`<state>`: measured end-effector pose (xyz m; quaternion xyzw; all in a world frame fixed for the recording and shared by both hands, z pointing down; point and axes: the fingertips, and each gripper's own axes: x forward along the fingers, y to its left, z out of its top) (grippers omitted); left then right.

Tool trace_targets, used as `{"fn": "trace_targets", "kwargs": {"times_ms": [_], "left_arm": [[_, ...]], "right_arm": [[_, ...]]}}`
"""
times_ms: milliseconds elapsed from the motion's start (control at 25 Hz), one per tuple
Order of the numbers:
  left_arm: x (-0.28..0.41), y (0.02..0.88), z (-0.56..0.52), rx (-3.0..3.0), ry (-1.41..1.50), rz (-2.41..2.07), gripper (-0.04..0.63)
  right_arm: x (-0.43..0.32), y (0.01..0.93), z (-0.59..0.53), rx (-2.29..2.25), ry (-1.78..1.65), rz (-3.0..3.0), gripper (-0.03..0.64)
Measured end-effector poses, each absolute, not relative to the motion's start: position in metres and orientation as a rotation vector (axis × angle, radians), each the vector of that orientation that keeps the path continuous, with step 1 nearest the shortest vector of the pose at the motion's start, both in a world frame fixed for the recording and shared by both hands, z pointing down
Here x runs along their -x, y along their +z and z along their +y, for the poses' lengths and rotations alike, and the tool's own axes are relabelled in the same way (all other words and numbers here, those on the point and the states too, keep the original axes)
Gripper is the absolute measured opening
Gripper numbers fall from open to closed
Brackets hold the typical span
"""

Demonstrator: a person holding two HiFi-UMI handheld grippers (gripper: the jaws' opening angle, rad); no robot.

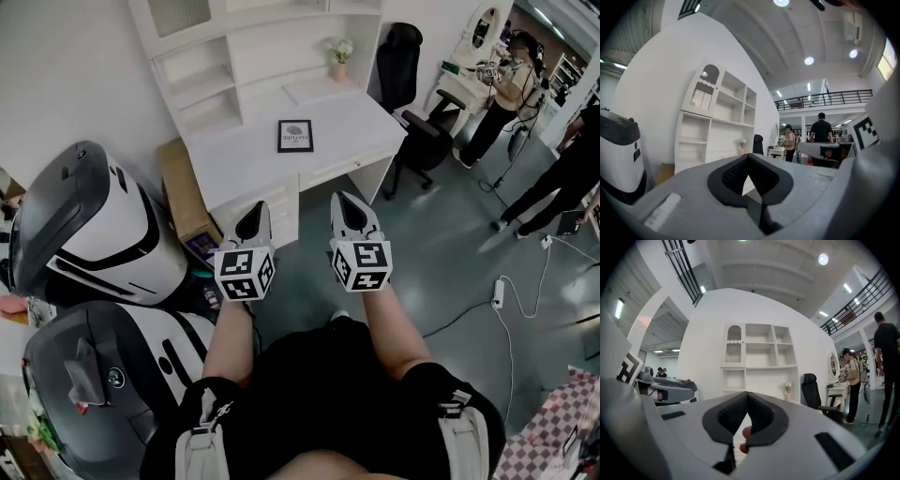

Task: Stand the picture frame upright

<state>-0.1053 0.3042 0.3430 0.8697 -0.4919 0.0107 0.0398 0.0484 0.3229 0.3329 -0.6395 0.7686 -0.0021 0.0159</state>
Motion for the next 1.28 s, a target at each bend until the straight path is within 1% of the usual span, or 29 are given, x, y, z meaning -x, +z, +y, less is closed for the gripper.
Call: {"fn": "trace_targets", "kwargs": {"times_ms": [360, 600, 880, 1280], "left_arm": [[0.122, 0.341, 0.274, -2.664, 0.025, -1.524, 0.009], [0.121, 0.347, 0.223, -2.647, 0.032, -1.547, 0.009], [0.094, 0.358, 0.132, -2.629, 0.068, -1.561, 0.009], [0.045, 0.36, -0.028, -2.557, 0.127, -1.593, 0.009]], "right_arm": [[-0.044, 0.335, 0.287, 1.986, 0.006, 2.378, 0.0], [-0.051, 0.348, 0.232, 1.972, -0.024, 2.376, 0.0], [-0.083, 0.368, 0.135, 1.975, -0.097, 2.37, 0.0], [-0.134, 0.381, -0.03, 1.952, -0.202, 2.426, 0.0]]}}
